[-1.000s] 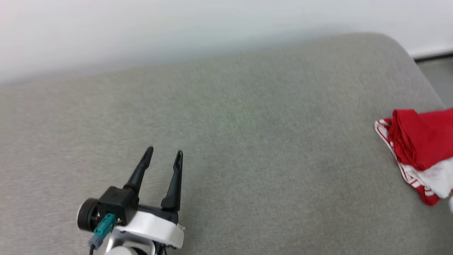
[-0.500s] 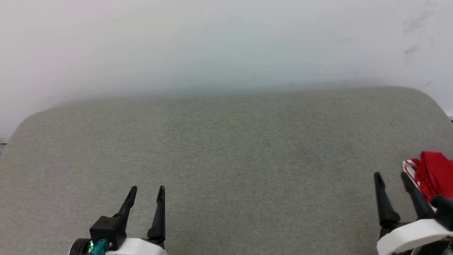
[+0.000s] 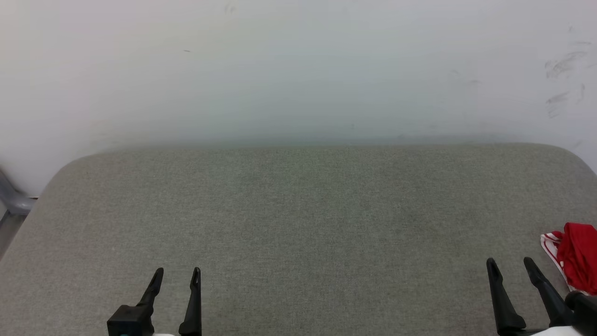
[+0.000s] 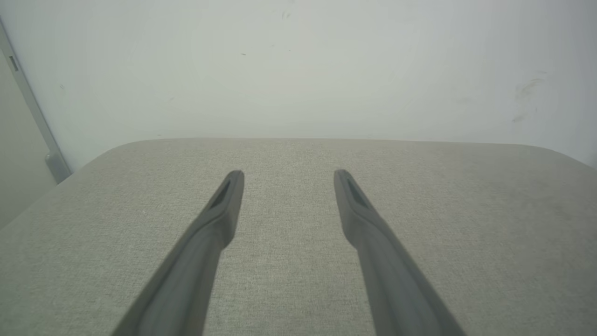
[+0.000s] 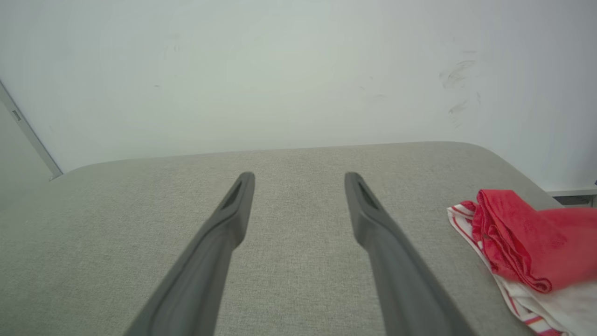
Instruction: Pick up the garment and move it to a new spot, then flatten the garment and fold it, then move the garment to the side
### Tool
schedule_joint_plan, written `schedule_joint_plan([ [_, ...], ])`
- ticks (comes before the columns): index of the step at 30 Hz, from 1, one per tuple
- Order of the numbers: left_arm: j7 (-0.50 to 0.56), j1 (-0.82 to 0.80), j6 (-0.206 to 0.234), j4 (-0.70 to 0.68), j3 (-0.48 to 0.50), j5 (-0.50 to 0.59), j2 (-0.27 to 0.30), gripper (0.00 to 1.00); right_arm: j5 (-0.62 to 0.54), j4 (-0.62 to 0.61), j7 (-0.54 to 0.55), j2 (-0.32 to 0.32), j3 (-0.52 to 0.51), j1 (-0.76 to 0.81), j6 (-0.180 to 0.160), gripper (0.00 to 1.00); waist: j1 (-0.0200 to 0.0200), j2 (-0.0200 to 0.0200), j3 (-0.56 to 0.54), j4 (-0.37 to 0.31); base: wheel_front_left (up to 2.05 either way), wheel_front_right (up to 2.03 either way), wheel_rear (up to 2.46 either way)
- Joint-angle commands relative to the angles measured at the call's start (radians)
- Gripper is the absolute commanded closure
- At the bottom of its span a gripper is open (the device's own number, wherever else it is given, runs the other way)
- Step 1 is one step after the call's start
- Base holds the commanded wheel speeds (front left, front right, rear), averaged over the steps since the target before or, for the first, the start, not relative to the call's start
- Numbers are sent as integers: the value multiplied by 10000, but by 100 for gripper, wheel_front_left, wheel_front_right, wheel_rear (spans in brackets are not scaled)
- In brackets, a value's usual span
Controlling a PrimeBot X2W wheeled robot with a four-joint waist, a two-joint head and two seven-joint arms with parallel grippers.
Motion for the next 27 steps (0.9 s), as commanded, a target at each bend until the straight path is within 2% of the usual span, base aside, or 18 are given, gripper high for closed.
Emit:
schedule_joint_plan([
  [1, -47, 113, 13, -16, 32, 17, 14, 0, -31, -103, 8, 61, -44, 129, -13, 0, 1, -1, -14, -2, 0, 0, 0],
  [22, -99, -203, -251, 298, 44, 7, -54, 0, 56, -311, 123, 140, -212, 224, -13, 0, 1, -1, -57, 1, 0, 0, 0],
  [23, -46, -89, -243, 305, 25, -6, -24, 100, 24, -274, 162, 86, -201, 194, 0, 100, 2, -1, -56, 1, 0, 0, 0],
  [27, 70, -47, -337, 448, 103, -413, -174, 100, 488, 33, 180, 89, -180, 89, 0, 100, 2, -1, -32, 2, 0, 0, 0],
])
